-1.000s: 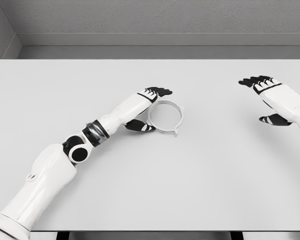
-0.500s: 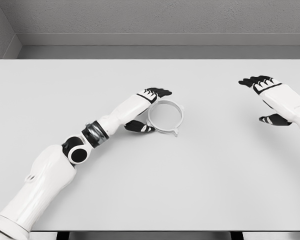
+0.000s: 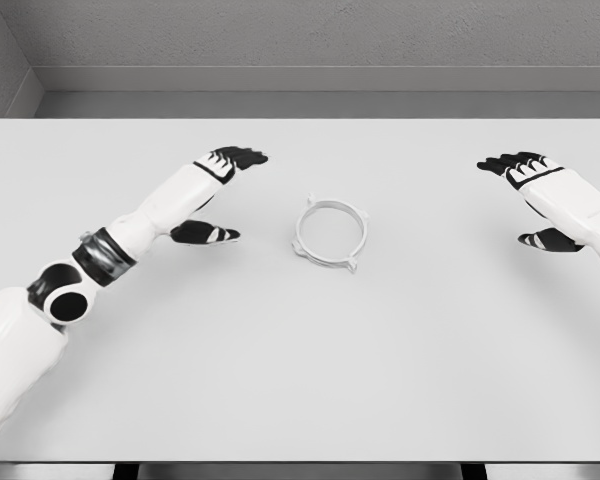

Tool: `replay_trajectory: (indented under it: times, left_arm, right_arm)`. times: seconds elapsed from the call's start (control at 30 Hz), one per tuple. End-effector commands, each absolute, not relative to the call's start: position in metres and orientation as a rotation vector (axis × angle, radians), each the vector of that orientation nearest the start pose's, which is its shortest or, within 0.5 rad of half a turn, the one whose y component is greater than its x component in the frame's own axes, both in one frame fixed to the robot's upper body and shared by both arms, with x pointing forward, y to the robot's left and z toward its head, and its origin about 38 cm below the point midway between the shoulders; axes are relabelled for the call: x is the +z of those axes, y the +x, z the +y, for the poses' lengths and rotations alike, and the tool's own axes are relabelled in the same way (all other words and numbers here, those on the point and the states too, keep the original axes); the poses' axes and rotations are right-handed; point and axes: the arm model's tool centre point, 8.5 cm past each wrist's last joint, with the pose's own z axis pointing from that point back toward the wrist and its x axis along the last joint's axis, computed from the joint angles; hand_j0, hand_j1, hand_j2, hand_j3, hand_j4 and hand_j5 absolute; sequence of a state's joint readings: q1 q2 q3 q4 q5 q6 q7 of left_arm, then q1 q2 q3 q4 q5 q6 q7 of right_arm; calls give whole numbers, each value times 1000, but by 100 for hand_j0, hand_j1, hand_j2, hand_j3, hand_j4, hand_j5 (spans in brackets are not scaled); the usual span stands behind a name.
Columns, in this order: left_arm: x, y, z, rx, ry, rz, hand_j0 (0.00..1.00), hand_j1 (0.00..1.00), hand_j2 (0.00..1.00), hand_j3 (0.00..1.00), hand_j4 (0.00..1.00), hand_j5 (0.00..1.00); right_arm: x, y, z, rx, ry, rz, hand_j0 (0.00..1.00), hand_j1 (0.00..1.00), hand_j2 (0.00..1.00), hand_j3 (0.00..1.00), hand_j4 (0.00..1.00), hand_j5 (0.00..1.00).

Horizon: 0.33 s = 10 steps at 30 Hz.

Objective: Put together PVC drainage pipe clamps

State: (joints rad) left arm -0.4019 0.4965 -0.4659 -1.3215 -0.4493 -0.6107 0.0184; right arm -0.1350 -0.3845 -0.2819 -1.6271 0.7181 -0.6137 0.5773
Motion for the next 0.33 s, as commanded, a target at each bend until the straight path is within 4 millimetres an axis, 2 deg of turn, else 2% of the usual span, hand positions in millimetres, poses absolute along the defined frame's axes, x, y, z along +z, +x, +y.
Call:
replay_trajectory:
  times: [0.0, 0.07, 0.2, 0.23, 0.3]
  left_arm:
    - [180, 433, 309, -1360, 527, -1948, 100, 100, 100, 100, 100, 100]
    - [186, 431, 330, -1357, 577, -1924, 100, 100, 100, 100, 100, 100]
    - [170, 409, 379, -1296, 636, -1823, 100, 100, 100, 100, 100, 100]
    - [170, 406, 387, -1290, 650, -1810, 100, 100, 100, 100, 100, 100]
    - [170, 406, 387, -1286, 648, -1810, 100, 100, 100, 100, 100, 100]
  right_arm:
    - [185, 375, -367, 1507, -753, -1533, 100, 100, 100, 100, 100, 100]
    - [185, 375, -367, 1507, -753, -1533, 100, 100, 100, 100, 100, 100]
    - [185, 375, -367, 1506, -752, -1535, 100, 100, 100, 100, 100, 100]
    - [185, 375, -367, 1507, -753, -1533, 100, 100, 100, 100, 100, 100]
    - [185, 375, -367, 1508, -752, -1533, 100, 100, 100, 100, 100, 100]
